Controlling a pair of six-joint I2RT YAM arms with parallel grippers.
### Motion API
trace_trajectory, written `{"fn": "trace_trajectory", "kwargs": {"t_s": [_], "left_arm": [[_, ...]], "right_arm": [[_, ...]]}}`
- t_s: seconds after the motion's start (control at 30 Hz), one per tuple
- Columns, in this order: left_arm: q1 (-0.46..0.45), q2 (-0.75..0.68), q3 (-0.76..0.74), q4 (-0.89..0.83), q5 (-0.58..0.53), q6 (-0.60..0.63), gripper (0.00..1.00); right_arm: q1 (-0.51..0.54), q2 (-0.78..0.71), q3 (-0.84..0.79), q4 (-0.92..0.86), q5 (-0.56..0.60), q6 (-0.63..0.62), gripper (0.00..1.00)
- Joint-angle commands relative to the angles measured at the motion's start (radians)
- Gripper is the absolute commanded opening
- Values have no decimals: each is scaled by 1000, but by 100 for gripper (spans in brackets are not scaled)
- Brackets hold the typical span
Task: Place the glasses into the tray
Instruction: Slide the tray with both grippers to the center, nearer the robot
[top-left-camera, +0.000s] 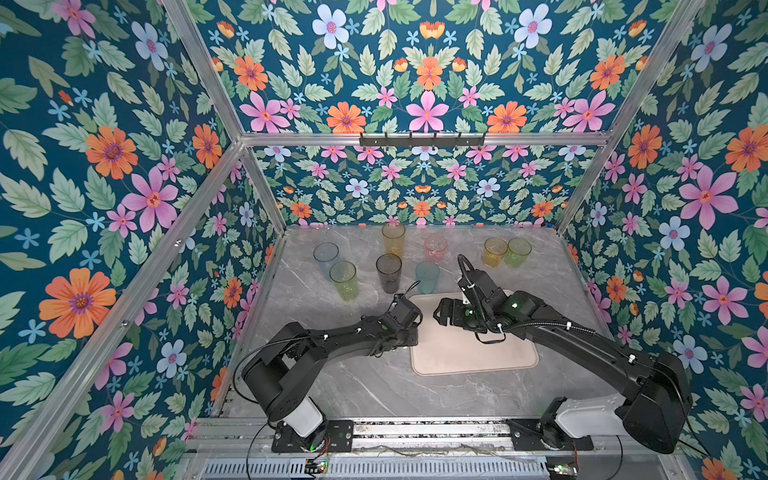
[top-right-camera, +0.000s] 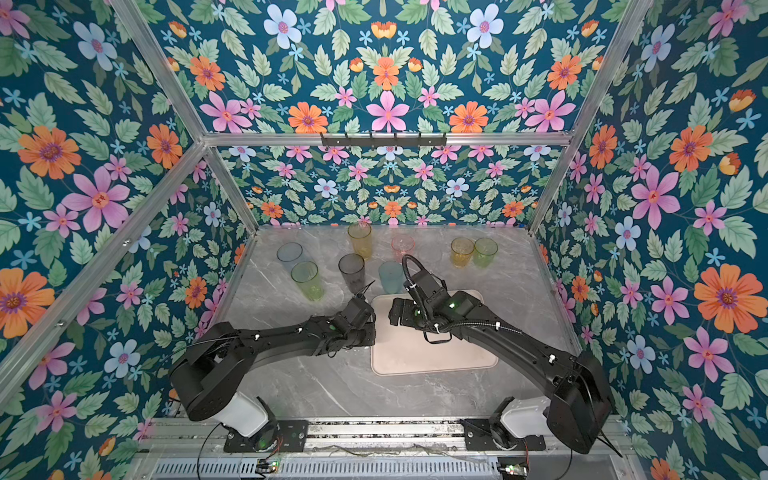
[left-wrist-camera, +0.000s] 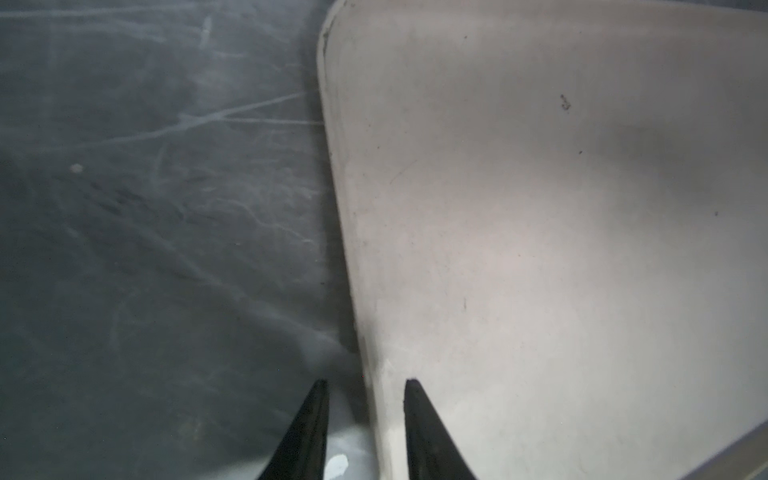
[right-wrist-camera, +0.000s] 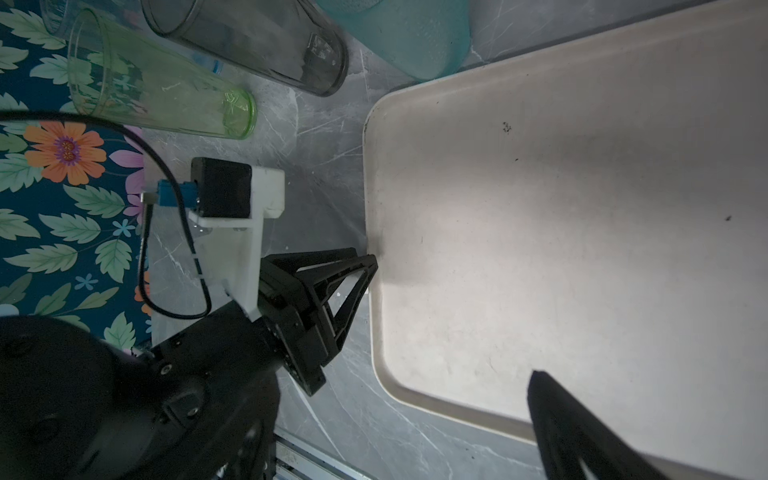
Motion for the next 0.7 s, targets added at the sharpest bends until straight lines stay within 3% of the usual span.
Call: {"fn": "trace_trajectory", "kwargs": {"t_s": [0.0,0.67], "left_arm": [[-2,11,2,1,-9,-7,29],[1,-18,-20,-75,-2,80,6]], "right_arm": [[-2,-3,4,-14,17,-4,95],[-2,-4,0,-2,0,-2,95]]}}
